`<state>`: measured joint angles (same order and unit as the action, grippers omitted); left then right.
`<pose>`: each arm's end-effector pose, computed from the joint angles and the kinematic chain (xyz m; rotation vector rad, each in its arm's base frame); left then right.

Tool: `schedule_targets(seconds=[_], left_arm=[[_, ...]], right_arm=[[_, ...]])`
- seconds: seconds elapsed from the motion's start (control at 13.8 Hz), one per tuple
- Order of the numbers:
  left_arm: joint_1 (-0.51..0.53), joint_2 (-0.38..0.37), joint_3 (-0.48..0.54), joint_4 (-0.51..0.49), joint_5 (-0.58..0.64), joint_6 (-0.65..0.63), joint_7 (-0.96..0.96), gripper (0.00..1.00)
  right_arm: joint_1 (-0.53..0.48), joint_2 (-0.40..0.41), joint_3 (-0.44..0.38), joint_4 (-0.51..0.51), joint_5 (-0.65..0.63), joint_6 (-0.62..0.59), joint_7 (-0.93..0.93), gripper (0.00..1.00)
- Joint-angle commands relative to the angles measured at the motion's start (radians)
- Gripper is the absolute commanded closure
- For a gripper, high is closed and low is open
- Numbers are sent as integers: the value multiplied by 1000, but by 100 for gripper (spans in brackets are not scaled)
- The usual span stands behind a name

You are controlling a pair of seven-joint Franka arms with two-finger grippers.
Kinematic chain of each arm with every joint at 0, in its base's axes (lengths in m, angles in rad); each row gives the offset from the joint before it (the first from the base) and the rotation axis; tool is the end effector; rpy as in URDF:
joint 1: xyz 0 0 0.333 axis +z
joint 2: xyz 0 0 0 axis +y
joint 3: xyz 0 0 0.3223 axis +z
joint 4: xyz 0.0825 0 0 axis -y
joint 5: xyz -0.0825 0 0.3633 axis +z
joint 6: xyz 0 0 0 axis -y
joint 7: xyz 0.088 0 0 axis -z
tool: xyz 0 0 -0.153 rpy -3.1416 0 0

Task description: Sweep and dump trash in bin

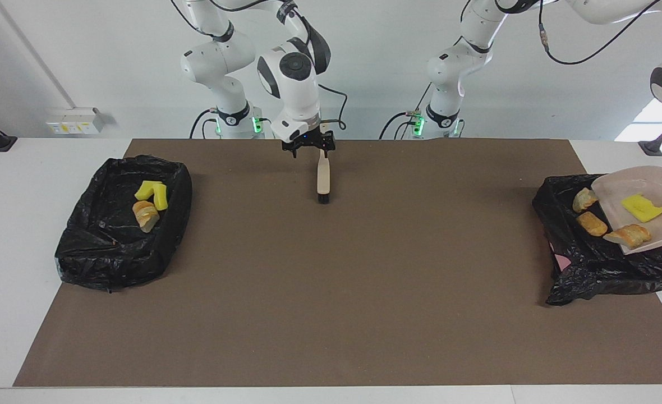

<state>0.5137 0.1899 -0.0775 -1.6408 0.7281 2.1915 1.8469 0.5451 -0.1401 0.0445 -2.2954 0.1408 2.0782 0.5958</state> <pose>0.5716 0.3244 0.5258 -1.6173 1.9033 0.5795 0.3766 0.2673 0.3733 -3.0811 0.1235 0.1969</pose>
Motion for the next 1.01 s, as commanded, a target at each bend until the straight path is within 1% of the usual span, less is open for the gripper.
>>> schedule_targets(seconds=[0.0, 0.14, 0.29, 0.43, 0.51, 0.65, 0.72, 0.79, 0.87, 0.94], left_arm=[[-23, 3, 7, 24, 121, 2, -105, 100], [-44, -13, 8, 24, 174, -7, -123, 100], [-55, -27, 8, 24, 227, -29, -159, 100], [-75, -44, 7, 22, 263, -58, -184, 100], [-95, -55, 7, 22, 274, -78, -190, 100], [-142, -69, 7, 22, 351, -114, -239, 100], [-165, -84, 4, 19, 390, -149, -271, 100], [-200, -93, 5, 19, 422, -194, -291, 100], [-224, -99, 5, 13, 442, -234, -307, 100], [-227, -105, 4, 12, 458, -245, -327, 100]], right_arm=[[-82, -9, 6, 33, -71, -36, -33, 0], [-128, -4, 5, 71, -151, -44, -47, 0], [-221, -9, 6, 140, -156, -91, -76, 0], [-319, -7, 5, 238, -156, -183, -181, 0], [-370, -7, 3, 276, -156, -208, -242, 0], [-447, -9, -3, 361, -153, -252, -333, 0], [-470, -9, -18, 399, -156, -282, -344, 0], [-474, -10, -56, 445, -156, -305, -352, 0], [-462, -12, -101, 499, -149, -364, -379, 0], [-462, -1, -129, 572, -142, -441, -421, 0]])
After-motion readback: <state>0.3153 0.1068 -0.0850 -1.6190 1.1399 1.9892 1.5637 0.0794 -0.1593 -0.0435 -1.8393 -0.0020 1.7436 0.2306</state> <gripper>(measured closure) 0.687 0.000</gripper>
